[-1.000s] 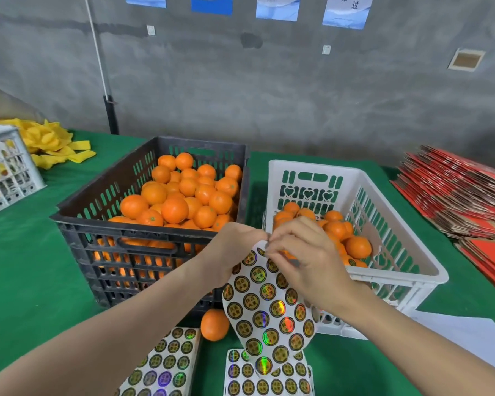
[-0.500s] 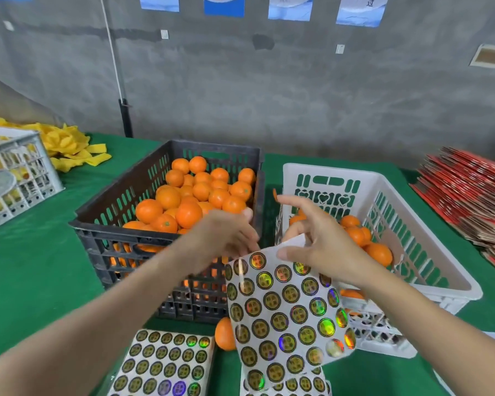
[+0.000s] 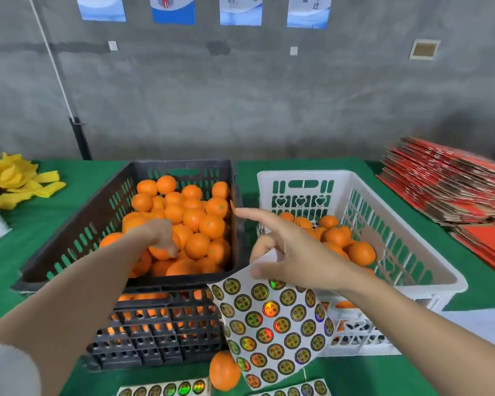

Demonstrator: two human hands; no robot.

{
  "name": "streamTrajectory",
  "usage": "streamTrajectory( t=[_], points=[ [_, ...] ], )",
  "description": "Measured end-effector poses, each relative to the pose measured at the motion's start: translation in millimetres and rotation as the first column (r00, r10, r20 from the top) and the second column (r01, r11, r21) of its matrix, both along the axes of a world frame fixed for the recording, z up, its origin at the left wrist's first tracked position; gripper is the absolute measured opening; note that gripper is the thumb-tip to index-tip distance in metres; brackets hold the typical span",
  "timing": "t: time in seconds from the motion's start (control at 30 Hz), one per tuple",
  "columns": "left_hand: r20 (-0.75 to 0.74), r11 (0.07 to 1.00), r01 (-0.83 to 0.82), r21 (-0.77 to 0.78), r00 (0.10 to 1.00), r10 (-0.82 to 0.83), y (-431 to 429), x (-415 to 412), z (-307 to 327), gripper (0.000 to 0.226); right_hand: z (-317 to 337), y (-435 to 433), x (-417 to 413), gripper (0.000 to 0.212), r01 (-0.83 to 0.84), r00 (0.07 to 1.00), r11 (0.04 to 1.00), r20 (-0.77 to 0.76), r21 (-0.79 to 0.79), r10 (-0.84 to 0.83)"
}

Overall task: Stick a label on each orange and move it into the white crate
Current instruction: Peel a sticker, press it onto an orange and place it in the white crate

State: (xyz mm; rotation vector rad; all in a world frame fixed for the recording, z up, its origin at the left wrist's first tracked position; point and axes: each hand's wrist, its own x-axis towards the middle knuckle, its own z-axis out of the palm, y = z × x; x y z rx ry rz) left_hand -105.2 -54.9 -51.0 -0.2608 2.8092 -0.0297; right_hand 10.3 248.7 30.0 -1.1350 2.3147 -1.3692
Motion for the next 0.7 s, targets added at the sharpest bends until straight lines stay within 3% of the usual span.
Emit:
streamTrajectory(
  t=[0.07,0.1,0.17,0.23,0.3,0.37,0.43,0.5,0.6,0.7],
  points=[
    [-0.062,0.961,-0.072,0.267,0.994,0.092,0.6,4.1,9.2,0.059,-3.5,3.5,-0.1,0.076,-0.005,1.000,0.999,0.029,-0.032,0.006],
    [-0.080,0.859,-0.112,0.499,0.981,0.175,1.8,7.8,17.3,0.059,-5.9,5.9,0.0,0.074,-0.006,0.999,0.999,0.051,-0.048,0.008],
    [-0.036,0.447,-0.103,0.889,0.956,0.292,9.5,22.2,36.5,0.058,-10.9,10.7,1.4,0.069,-0.016,0.992,0.996,0.127,-0.090,0.027],
    [0.009,0.059,-0.028,0.998,0.957,0.291,24.6,46.0,57.2,0.058,-16.2,14.0,3.6,0.063,-0.031,0.967,0.986,0.244,-0.167,0.072],
    [0.067,-0.260,-0.001,0.966,0.968,0.243,46.3,71.5,71.8,0.052,-19.9,15.3,5.0,0.054,-0.024,0.924,0.961,0.361,-0.277,0.128],
    [0.164,-0.450,-0.055,0.891,0.964,0.208,67.5,94.9,79.8,0.052,-21.1,16.0,5.4,0.039,0.004,0.896,0.925,0.411,-0.381,0.166],
    [0.208,-0.495,-0.089,0.864,0.959,0.191,86.1,113.2,82.8,0.051,-19.4,15.9,5.3,0.024,0.039,0.869,0.879,0.450,-0.476,0.205],
    [0.177,-0.464,-0.071,0.883,0.966,0.188,101.9,125.9,78.7,0.045,-18.5,13.8,3.9,0.012,0.093,0.854,0.848,0.480,-0.521,0.201],
    [0.152,-0.418,-0.053,0.907,0.966,0.208,124.5,134.7,66.5,0.051,-24.8,6.9,2.0,0.012,0.190,0.847,0.857,0.522,-0.479,0.104],
    [0.149,-0.412,-0.047,0.910,0.964,0.219,137.2,135.3,58.8,0.053,-27.8,6.4,-0.1,0.009,0.234,0.796,0.816,0.586,-0.529,0.152]
  ],
)
